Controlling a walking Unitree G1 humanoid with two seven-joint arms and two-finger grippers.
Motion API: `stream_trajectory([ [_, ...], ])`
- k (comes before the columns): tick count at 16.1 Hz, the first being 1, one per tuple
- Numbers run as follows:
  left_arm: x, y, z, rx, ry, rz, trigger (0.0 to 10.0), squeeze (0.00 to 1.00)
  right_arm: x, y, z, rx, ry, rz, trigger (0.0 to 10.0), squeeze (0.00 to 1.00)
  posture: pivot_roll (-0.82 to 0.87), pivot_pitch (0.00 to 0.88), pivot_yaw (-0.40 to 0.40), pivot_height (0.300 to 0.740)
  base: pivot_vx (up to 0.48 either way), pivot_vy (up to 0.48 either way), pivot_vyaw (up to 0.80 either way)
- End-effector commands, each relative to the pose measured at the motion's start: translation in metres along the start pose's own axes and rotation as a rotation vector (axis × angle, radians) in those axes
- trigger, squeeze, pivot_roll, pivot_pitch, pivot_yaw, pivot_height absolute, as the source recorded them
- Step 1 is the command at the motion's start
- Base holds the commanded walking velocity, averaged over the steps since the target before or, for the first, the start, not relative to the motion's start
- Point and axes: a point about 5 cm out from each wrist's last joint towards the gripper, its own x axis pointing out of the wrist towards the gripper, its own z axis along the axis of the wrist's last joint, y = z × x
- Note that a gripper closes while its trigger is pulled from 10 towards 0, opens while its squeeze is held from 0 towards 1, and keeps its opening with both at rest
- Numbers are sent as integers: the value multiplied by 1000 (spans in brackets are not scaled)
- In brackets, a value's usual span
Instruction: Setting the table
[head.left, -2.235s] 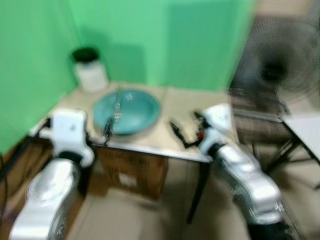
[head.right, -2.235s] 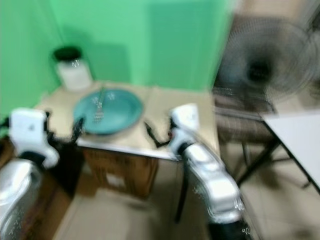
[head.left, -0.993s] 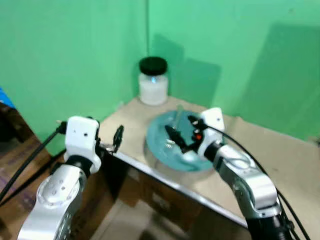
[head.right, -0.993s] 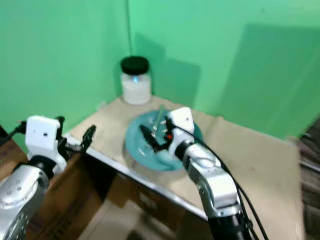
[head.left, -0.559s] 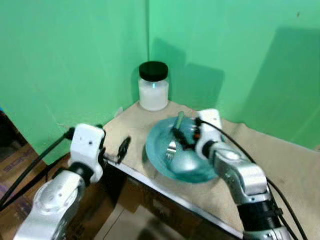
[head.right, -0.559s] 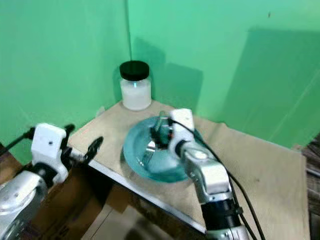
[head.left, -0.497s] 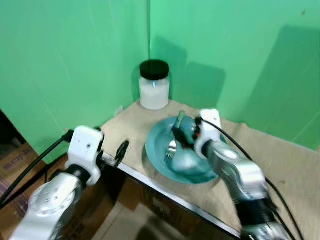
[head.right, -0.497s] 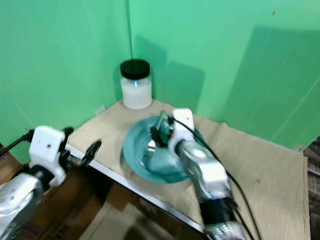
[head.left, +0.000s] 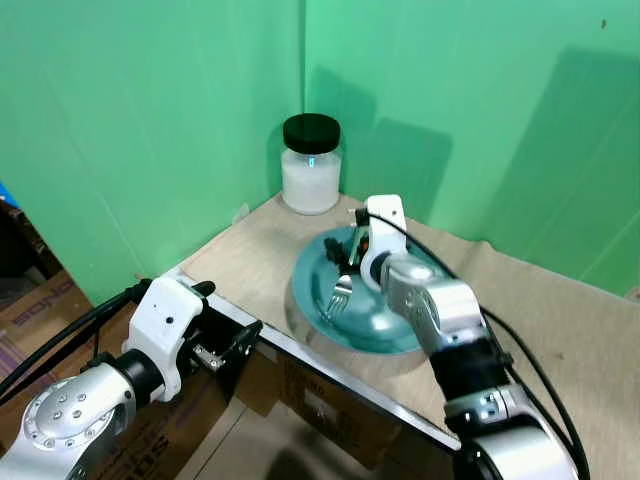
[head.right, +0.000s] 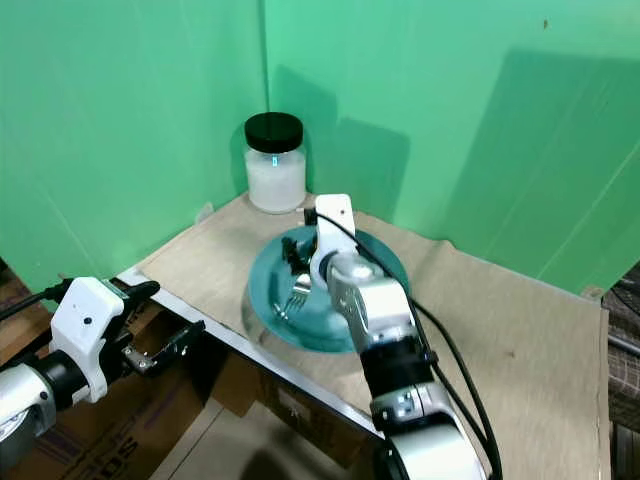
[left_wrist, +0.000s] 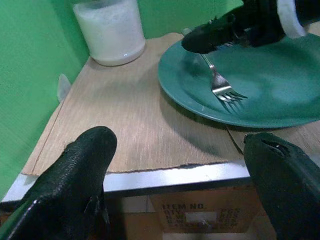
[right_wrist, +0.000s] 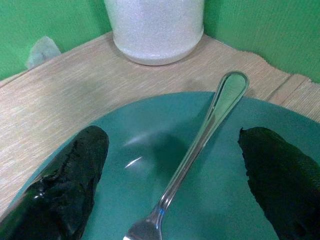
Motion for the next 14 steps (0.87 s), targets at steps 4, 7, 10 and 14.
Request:
stream_trajectory([
  [4, -7, -3, 6, 18, -12, -57, 10000, 0, 8, 7, -12, -5, 93, -12, 4157, 0, 54, 0, -27, 740, 0, 0, 0],
  [7, -8, -3, 5, 18, -9, -65, 10000, 0, 13, 8, -19, 5, 122, -35, 0, 0, 52, 0, -30, 740, 0, 0, 0],
  [10, -8, -6, 5, 13, -8, -79, 10000, 0, 15, 4, -21, 49, 124, -71, 0, 0, 53, 0, -28, 740, 0, 0, 0],
  [14, -8, -7, 5, 15, -4, -103, 10000, 0, 17, 4, -21, 90, 118, -83, 0, 0, 60, 0, -19, 740, 0, 0, 0],
])
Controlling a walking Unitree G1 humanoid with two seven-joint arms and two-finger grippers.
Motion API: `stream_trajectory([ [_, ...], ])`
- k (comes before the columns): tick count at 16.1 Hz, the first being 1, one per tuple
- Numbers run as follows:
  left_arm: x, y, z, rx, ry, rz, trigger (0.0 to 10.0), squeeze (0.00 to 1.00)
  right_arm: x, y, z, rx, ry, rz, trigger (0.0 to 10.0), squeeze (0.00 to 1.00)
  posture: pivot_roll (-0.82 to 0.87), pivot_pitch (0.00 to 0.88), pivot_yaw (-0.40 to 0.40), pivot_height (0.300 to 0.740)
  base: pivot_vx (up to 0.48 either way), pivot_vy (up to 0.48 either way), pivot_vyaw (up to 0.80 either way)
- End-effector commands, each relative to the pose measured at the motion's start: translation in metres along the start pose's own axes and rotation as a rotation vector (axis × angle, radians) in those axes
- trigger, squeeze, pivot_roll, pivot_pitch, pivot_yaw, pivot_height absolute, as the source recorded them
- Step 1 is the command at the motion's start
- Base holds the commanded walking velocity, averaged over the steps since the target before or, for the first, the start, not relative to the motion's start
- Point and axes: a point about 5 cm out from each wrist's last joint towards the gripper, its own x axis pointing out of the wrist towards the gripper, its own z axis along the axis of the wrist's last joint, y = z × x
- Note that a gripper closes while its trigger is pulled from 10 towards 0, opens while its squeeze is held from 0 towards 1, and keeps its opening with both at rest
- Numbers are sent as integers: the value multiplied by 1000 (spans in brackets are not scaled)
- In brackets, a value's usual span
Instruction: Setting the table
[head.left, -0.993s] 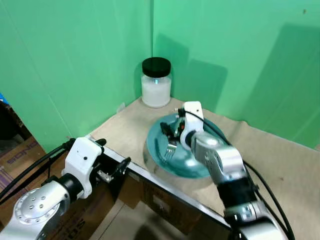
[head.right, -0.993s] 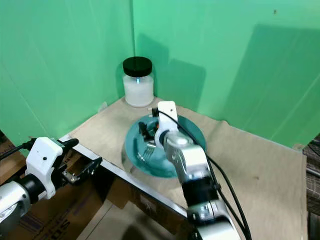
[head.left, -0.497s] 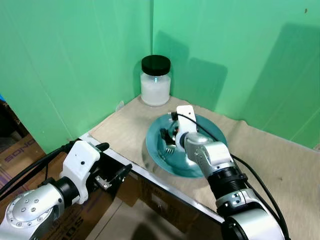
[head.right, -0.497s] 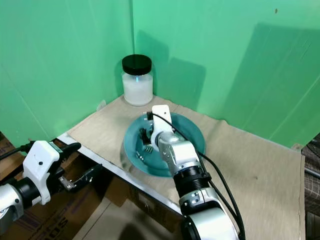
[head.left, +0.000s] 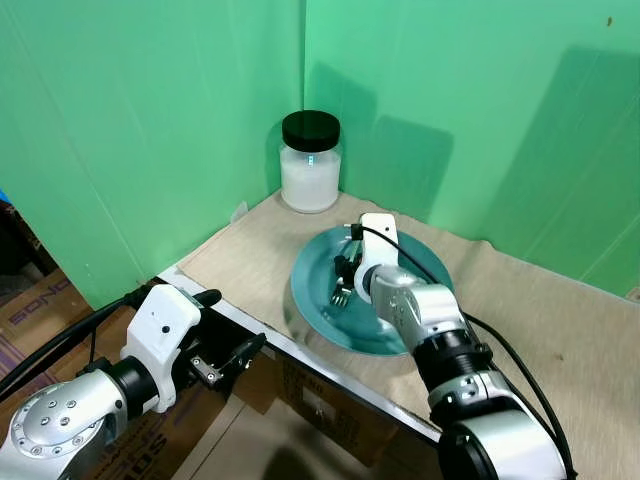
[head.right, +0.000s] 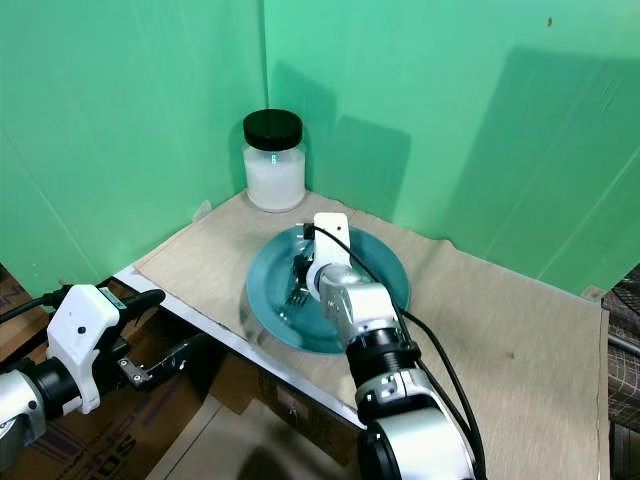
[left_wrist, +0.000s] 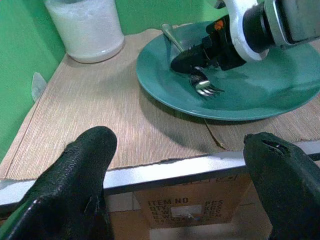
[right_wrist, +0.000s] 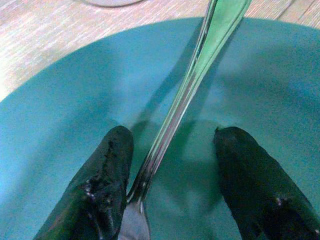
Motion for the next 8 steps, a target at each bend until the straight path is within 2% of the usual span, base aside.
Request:
stream_trajectory([
  [1, -1, -5, 4, 13, -6, -31, 10000, 0, 1, 3, 4, 7, -7, 2, 0, 0, 60, 0, -19, 740, 0, 0, 0],
  [8, 0, -6, 3, 15, 0, -47, 10000, 0, 3, 3, -3, 1, 21, -6, 0, 0, 56, 0, -17, 740, 0, 0, 0],
])
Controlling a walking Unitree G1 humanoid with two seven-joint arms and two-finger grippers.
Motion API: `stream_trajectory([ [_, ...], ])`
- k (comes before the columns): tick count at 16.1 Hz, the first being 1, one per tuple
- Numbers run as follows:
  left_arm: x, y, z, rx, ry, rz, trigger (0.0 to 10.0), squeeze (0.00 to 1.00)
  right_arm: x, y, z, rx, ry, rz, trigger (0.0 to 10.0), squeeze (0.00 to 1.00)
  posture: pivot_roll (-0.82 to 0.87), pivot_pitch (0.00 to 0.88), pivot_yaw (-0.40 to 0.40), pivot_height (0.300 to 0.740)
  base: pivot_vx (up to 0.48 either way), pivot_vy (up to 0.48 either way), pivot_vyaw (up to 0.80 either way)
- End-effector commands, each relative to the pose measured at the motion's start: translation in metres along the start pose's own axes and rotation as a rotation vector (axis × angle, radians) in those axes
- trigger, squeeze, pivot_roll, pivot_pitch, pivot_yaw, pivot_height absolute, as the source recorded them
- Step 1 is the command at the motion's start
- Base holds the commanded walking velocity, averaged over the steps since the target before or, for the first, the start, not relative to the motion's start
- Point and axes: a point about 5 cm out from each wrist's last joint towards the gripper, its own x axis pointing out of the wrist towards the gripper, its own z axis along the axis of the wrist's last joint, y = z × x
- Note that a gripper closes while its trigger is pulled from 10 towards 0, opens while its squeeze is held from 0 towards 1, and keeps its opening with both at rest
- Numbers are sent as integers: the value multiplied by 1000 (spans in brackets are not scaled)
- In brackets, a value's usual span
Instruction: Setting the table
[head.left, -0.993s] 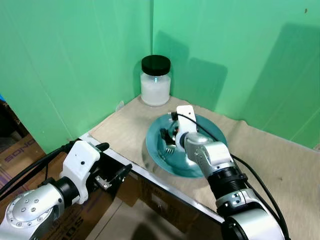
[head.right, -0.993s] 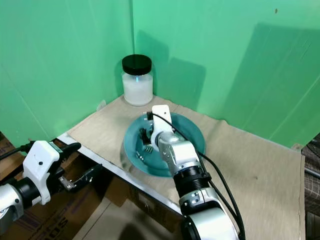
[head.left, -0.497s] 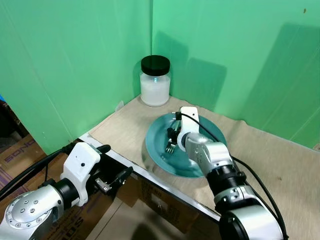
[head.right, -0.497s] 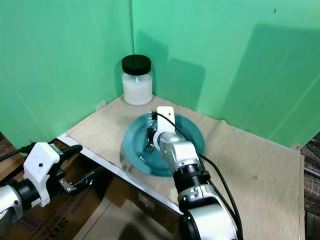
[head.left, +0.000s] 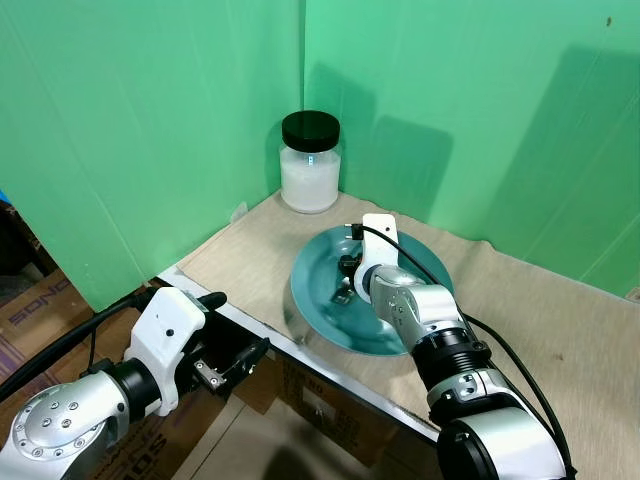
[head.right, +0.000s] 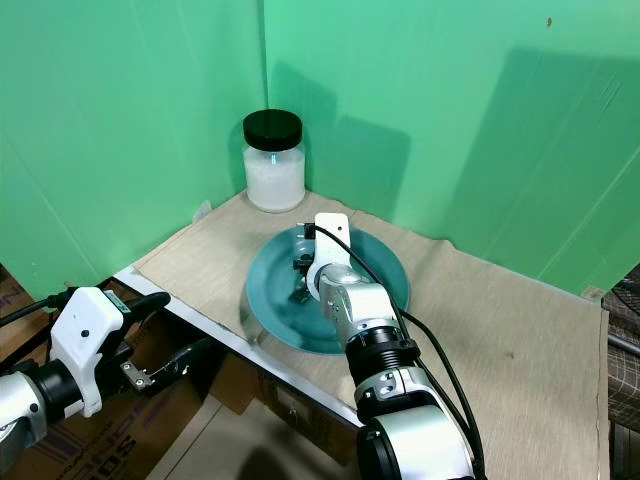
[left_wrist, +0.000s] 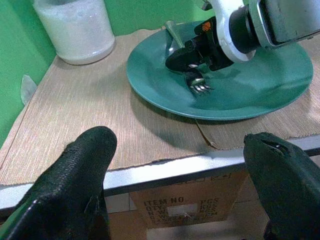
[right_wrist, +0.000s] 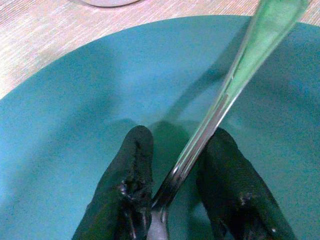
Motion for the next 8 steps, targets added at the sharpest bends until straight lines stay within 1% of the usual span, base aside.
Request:
stream_trajectory([
  [1, 0, -2, 2, 8, 1, -20, 10000, 0, 1, 2, -2, -2, 23, 0, 0, 0, 55, 0, -20, 740, 0, 0, 0],
  [8, 2, -3, 2, 12, -3, -18, 10000, 0, 1, 2, -2, 2, 25, 20, 0, 0, 55, 0, -27, 740, 0, 0, 0],
])
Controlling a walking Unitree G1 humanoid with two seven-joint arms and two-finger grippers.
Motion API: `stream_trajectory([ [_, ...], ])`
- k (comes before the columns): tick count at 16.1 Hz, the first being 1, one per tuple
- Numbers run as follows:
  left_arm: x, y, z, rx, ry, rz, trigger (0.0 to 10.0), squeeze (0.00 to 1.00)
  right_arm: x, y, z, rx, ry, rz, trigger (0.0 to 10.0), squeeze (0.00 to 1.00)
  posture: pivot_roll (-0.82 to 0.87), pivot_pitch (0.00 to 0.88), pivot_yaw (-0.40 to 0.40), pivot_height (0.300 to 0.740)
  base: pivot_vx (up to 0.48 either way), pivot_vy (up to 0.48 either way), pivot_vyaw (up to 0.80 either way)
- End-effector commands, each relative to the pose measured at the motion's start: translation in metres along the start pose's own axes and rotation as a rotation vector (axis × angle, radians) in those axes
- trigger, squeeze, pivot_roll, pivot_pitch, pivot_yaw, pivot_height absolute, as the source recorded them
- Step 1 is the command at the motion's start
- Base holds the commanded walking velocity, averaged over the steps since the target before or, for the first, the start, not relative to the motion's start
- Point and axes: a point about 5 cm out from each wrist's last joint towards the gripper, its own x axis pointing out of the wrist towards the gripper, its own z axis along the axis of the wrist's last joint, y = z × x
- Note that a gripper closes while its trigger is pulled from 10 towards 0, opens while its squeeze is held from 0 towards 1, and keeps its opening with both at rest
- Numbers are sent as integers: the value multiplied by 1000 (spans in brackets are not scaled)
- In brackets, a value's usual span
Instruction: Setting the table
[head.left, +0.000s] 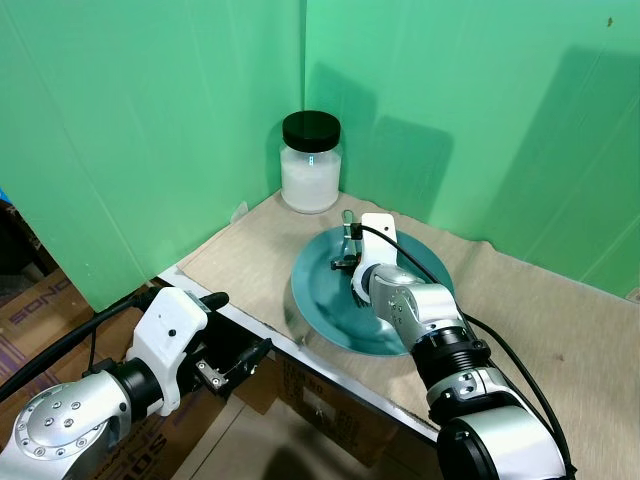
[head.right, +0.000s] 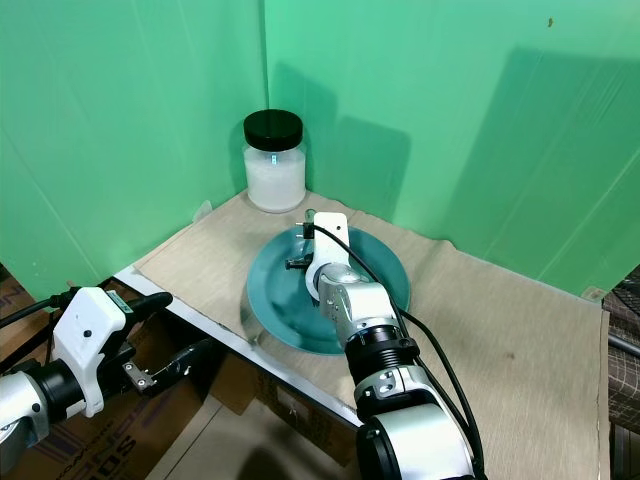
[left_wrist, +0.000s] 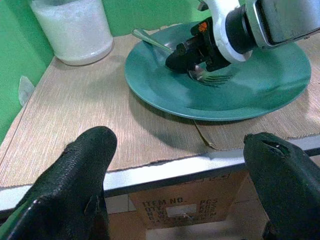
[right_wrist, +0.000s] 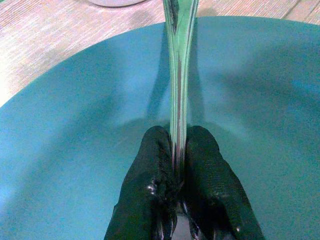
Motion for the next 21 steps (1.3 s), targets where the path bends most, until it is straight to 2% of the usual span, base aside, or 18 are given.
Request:
stream_trajectory([
  [1, 1, -2, 2, 10, -2, -12, 10000, 0, -1, 0, -3, 3, 21, 11, 0, 0, 53, 0, -25, 740, 0, 0, 0],
  [3, 2, -1, 2, 10, -4, -13, 10000, 0, -3, -1, -2, 17, 12, 28, 0, 0, 48, 0, -23, 740, 0, 0, 0],
  [7, 7, -1, 5, 7, -26, -14, 10000, 0, -23, -10, 6, 73, -57, 98, 0, 0, 34, 0, -11, 740, 0, 0, 0],
  [9, 10, 3, 12, -15, -80, 26, 10000, 0, -44, -13, 26, 93, -193, 165, 0, 0, 25, 0, -3, 740, 0, 0, 0],
  [10, 14, 4, 18, -32, -117, 66, 10000, 0, -61, -16, 40, 57, -295, 210, 0, 0, 17, 0, -1, 740, 0, 0, 0],
  [11, 15, 5, 20, -41, -132, 82, 10000, 0, -68, -17, 44, 46, -328, 225, 0, 0, 17, 0, -1, 740, 0, 0, 0],
  [12, 19, 4, 25, -64, -168, 121, 10000, 0, -84, -17, 52, 26, -408, 289, 0, 0, 11, 0, 0, 740, 0, 0, 0],
  [13, 21, 2, 28, -64, -189, 152, 10000, 0, -98, -19, 58, 48, -474, 328, 0, 0, 6, 0, -6, 740, 0, 0, 0],
  [14, 23, -2, 31, -74, -206, 200, 10000, 0, -116, -23, 62, 52, -535, 360, 1137, 0, 4, 0, -8, 740, 0, 0, 0],
  [15, 23, -2, 32, -86, -212, 242, 10000, 0, -124, -26, 62, 20, -564, 354, 10000, 0, -5, 0, -3, 740, 0, 0, 0],
  [16, 25, -1, 37, -96, -225, 320, 10000, 0, -138, -31, 59, -103, -617, 327, 10000, 0, -17, 0, 6, 740, 0, 0, 0],
  [17, 26, -1, 39, -95, -241, 345, 10000, 0, -143, -34, 56, -139, -633, 307, 10000, 0, -17, 0, 6, 740, 0, 0, 0],
  [21, 31, 1, 37, -76, -227, 414, 10000, 0, -150, -45, 37, -183, -622, 194, 10000, 0, -29, 0, 9, 740, 0, 0, -786],
])
